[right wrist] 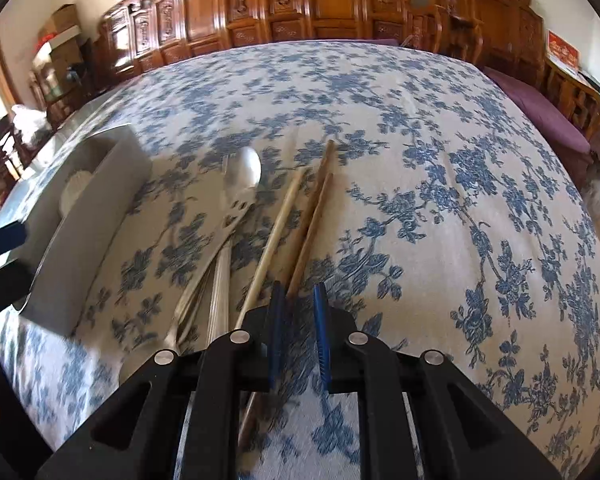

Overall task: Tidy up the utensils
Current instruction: 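Move both grippers back toward the remaining utensils beside the tray, then grasp the smiley-face metal spoon with the left gripper while the right gripper grasps a wooden chopstick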

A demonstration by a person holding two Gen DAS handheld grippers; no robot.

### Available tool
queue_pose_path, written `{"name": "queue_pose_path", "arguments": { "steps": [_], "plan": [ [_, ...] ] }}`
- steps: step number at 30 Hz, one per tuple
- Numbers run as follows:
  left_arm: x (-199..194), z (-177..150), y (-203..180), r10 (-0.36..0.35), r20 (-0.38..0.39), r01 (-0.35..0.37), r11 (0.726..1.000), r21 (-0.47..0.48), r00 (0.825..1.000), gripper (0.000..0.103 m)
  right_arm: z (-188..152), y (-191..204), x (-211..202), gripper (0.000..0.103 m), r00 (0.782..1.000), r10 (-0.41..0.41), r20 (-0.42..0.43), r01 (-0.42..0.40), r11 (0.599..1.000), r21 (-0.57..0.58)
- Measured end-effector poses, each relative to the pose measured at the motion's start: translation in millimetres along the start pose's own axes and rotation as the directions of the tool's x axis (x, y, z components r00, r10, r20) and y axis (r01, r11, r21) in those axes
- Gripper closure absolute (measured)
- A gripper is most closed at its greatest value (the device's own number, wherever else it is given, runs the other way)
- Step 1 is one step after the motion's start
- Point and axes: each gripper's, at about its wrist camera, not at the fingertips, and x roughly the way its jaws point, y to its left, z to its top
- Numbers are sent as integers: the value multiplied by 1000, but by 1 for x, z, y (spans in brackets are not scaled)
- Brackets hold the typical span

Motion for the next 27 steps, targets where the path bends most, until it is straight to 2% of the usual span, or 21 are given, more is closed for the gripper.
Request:
{"name": "queue_pose_path", "arguments": {
  "steps": [5,7,11,13,17,25,27],
  "plan": [
    [-4,1,0,9,13,-10,1000,8,1000,28,2,9,2,87,998,-56,-1,56,997,-62],
    [-3,1,-2,10,12,-10,1000,12,1000,28,2,6,2,93,998,-57,-4,57,996,-68],
    [-3,4,-7,-7,-2,7,1000,19,1000,28,2,-10,-1,96,999,-50,-16,49,998,-39],
    [-5,9,-8,-42,-5,43,999,7,999,29,3,-19,-5,97,998,-65,-5,65,997,-31],
    [-12,19,-16,-49,12,48,998,27,999,33,4,-42,-17,97,998,-57,29,57,998,24],
    [13,24,-39,-60,-50,63,995,74,997,50,3,-59,-22,97,998,-47,47,45,998,51],
    [27,22,-46,-76,-89,82,994,75,993,60,3,-59,-22,97,998,-37,49,34,998,50]
  ]
}}
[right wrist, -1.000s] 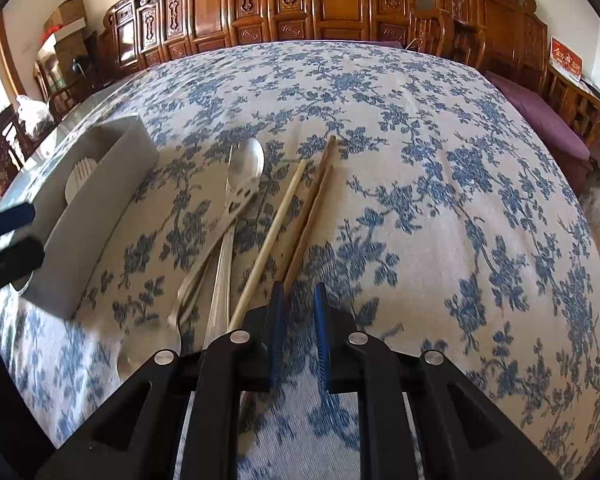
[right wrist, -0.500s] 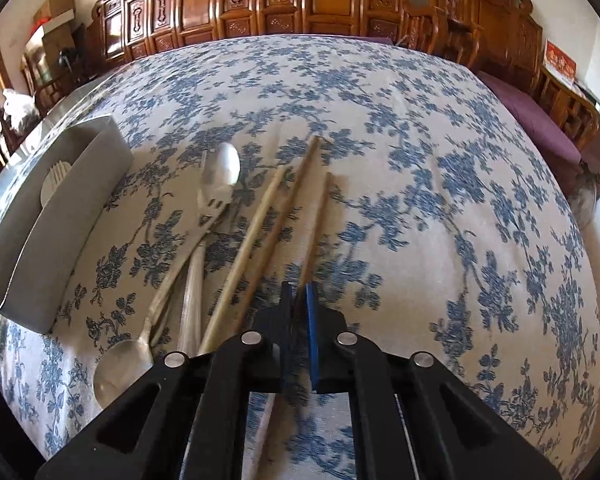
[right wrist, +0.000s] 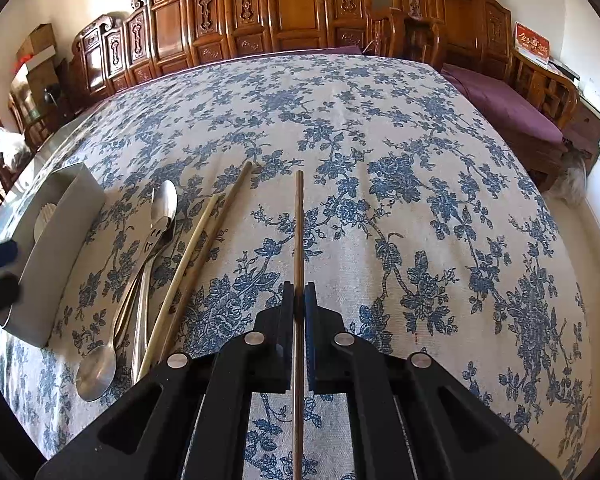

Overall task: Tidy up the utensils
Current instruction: 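Grasp the smiley-face metal spoon with the left gripper while the right gripper grasps a wooden chopstick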

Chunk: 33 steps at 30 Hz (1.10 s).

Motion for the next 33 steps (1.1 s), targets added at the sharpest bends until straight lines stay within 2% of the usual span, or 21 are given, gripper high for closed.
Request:
{"name": "queue_pose_path", "arguments": {
  "steps": [5,9,16,20,27,33],
  "plan": [
    [34,-5,-10,-24,-80,24,1000,-11,997,75,1,3,-1,97,999,37,3,-37,999,4],
    [56,-9,-13,-33,-130,29,999,-26,991,79,1,8,-2,97,998,58,5,-58,998,-11],
    [68,-13,-7,-48,-159,37,997,-71,986,85,2,7,-5,97,997,80,12,-80,997,7],
    [70,-11,-2,-89,-160,73,992,-103,983,95,2,8,-5,97,997,79,8,-79,997,0],
    [67,-11,3,-35,-157,22,996,-82,987,98,1,14,-3,97,997,83,5,-83,996,-16],
    [69,-8,3,-18,-165,9,998,-54,986,98,0,16,-2,97,997,81,-1,-81,996,-26]
  ]
}}
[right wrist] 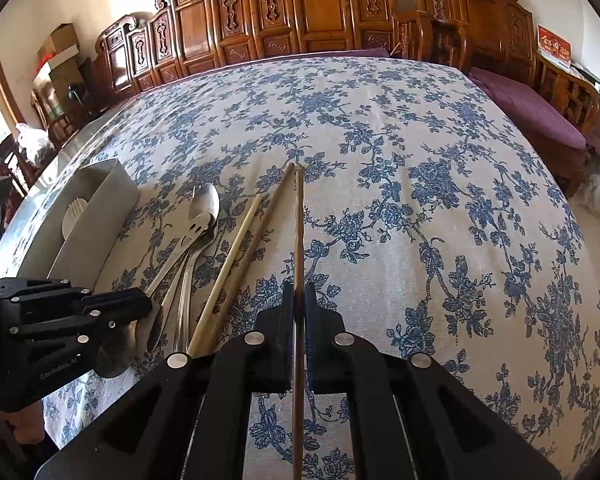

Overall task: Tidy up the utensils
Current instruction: 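Grasp the smiley-face metal spoon with the left gripper while the right gripper grasps a wooden chopstick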

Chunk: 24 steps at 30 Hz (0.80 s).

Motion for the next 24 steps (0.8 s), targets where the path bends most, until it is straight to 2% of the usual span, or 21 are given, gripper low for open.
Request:
{"name": "queue_pose_path", "arguments": {
  "steps": [9,15,19,24],
  "plan": [
    [6,3,-17,109,10,-110,988,106,994,97,-1,1,1,97,1000,0,-5,0,1000,-4],
    [0,0,-10,116,18,-117,989,93,993,98,1,3,1,97,1000,8,1,-8,1000,0],
    [-21,-7,3,87,53,-89,995,40,995,98,3,12,0,97,1000,19,5,-18,1000,-16],
    [-47,-17,9,91,91,-94,995,33,992,98,7,29,3,97,999,34,8,-33,999,-42]
  ]
}}
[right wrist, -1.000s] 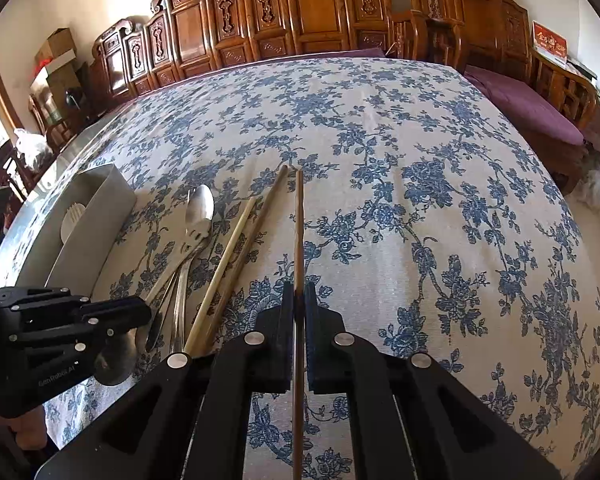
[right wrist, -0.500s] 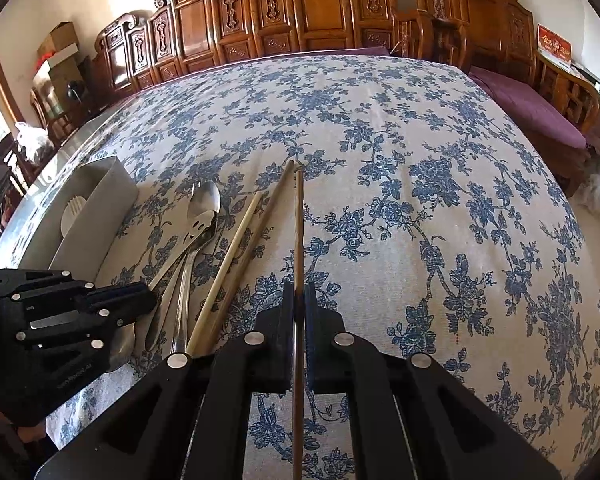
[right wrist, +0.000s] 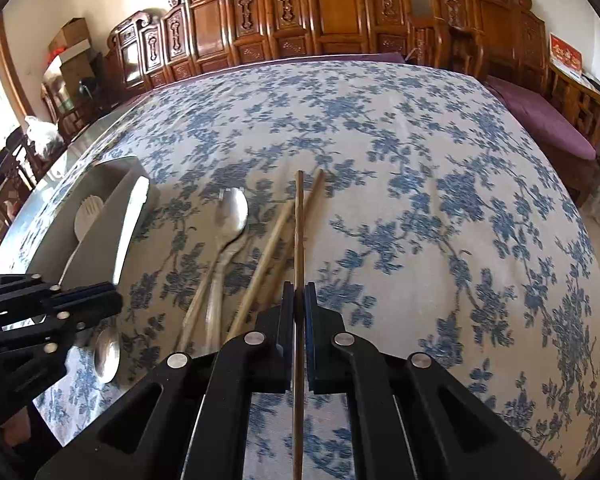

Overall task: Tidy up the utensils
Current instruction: 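Grasp the smiley-face metal spoon with the left gripper while the right gripper grasps a wooden chopstick, then carry the smiley spoon into the tray and open the left gripper while the right carries the chopstick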

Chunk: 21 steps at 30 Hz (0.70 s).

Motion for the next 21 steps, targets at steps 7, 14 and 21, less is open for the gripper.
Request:
{"name": "queue_pose_path", "arguments": {
  "steps": [7,14,21],
  "plan": [
    [-26,-4,8,-14,71,15,1000,-7,997,98,4,21,4,97,1000,7,1,-7,1000,-29],
    [-54,-4,5,-31,127,30,1000,7,991,98,3,33,4,97,1000,12,3,-11,999,-53],
    [-76,4,20,-16,167,18,1000,-10,986,98,3,45,-1,97,999,41,16,-40,997,-70]
  ]
}}
